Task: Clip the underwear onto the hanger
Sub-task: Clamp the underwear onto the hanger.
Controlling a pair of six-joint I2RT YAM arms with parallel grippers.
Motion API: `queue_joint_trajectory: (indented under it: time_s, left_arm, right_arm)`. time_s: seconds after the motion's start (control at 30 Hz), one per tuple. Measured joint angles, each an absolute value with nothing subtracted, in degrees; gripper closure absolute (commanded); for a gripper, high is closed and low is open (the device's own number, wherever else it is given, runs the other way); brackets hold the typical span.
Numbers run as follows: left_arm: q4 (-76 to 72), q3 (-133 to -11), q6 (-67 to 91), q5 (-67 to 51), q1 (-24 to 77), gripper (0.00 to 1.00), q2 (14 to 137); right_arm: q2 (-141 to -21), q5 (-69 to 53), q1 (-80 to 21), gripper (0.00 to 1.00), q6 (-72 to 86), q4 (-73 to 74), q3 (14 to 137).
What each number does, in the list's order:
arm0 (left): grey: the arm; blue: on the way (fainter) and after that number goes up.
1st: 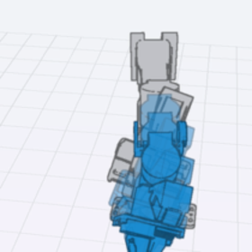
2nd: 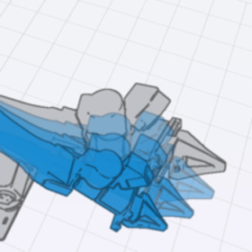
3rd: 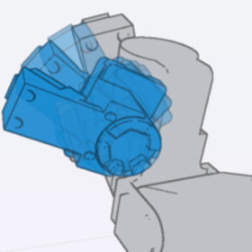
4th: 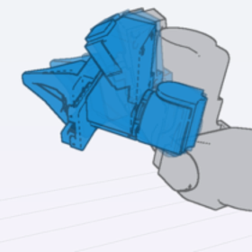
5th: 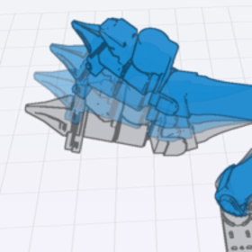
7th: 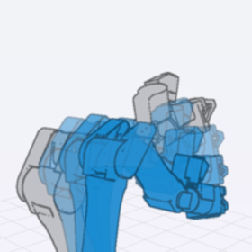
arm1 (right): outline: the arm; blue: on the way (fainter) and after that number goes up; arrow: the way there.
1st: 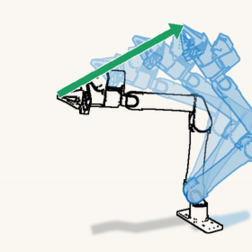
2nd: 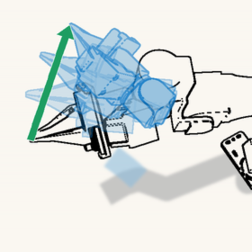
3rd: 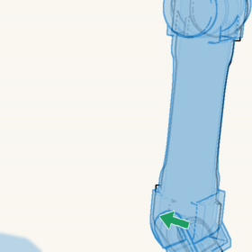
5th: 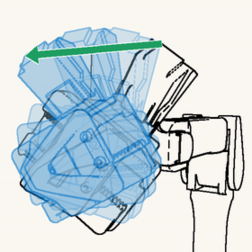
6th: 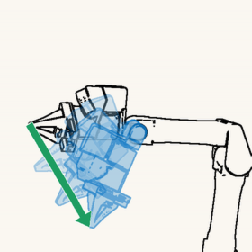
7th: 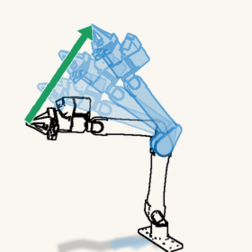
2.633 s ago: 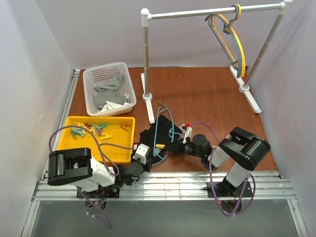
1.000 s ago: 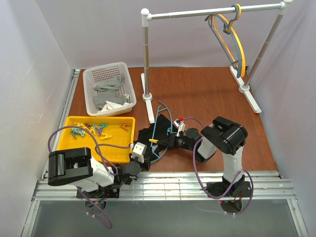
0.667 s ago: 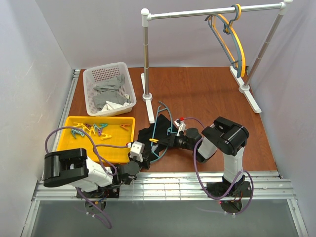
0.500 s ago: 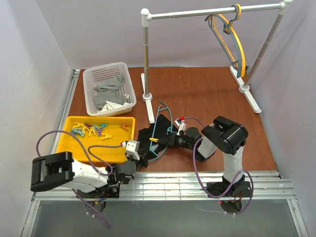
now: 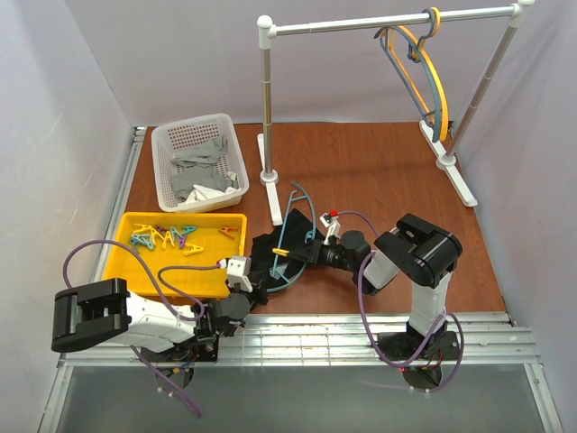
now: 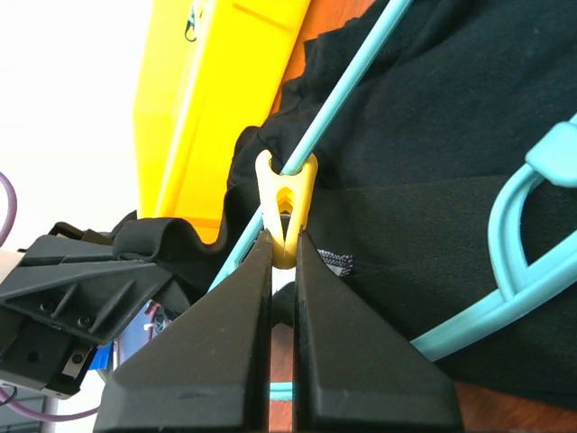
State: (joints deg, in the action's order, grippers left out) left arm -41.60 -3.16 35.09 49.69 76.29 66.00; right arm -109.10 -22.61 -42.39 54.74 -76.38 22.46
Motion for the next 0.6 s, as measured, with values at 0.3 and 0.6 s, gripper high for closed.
queue_joint_trajectory:
  time_s: [0.3, 0.6]
  left_arm:
    - [-42.98, -3.16, 34.48, 49.74, 76.29, 1.0, 66.19]
    - [-55.9, -3.14, 26.92, 49.43, 75.13, 1.0, 73.12]
  right_arm:
    - [-105.71, -22.74, -42.39, 0.99, 53.84, -76.18, 21.15]
    - [-99.44, -23.35, -42.81, 0.99, 53.95, -75.99, 15.46]
